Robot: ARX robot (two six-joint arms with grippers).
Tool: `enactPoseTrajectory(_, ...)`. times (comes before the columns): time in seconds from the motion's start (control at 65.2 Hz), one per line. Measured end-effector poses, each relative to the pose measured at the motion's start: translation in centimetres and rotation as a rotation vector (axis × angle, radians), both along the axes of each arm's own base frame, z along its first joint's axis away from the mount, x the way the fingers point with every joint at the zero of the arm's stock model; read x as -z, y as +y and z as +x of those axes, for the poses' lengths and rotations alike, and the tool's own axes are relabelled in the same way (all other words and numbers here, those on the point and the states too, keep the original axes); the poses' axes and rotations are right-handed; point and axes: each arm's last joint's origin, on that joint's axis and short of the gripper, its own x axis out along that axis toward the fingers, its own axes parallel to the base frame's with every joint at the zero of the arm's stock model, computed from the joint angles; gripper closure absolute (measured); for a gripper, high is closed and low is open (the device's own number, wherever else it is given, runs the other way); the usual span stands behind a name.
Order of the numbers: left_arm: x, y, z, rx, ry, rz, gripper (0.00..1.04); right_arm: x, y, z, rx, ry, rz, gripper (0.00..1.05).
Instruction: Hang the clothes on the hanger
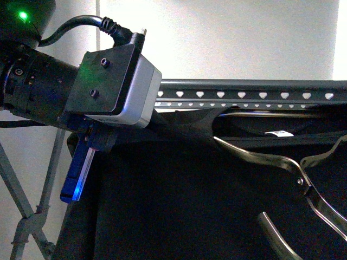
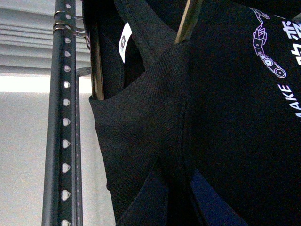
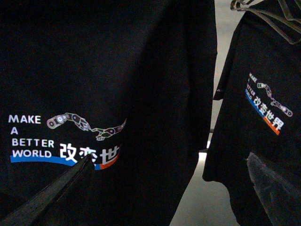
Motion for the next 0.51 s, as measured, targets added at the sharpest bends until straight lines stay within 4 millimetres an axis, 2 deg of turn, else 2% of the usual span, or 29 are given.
enactPoseTrajectory(0.061,0.0,0.0,0.0,-0.001,0.000,0.000,1.00,-0.8,-0.5,0.4,-0.093,-0.010,-0.133,0.07)
enactPoseTrajectory(0.153,0.0,0.0,0.0,0.001,0.000,0.000,1.00,-2.6,-1.4,1.2,-0.137,-0.078,-0.292,0.07)
enactPoseTrajectory(0.215,0.0,0.0,0.0,0.001,-0.001,0.000,1.00,-5.7,-2.5,2.5,-0.147,-0.199,-0.553,0.07)
enactPoseTrajectory(0.261,0.0,0.0,0.0,0.001,-0.001,0.000,1.00,-6.8,-2.7,3.0,-0.155,-0.236,-0.637,0.07)
enactPoseTrajectory(0.322,0.0,0.0,0.0,-0.001,-0.001,0.000,1.00,-9.2,-3.1,4.8,-0.188,-0.315,-0.833,0.07)
enactPoseTrajectory(0.399,0.0,0.0,0.0,-0.001,-0.002,0.001,1.00,-10.6,-3.4,6.6,-0.231,-0.370,-0.973,0.07)
enactPoseTrajectory(0.506,0.0,0.0,0.0,0.001,-0.003,0.001,1.00,-11.6,-3.5,8.8,-0.287,-0.410,-1.137,0.07)
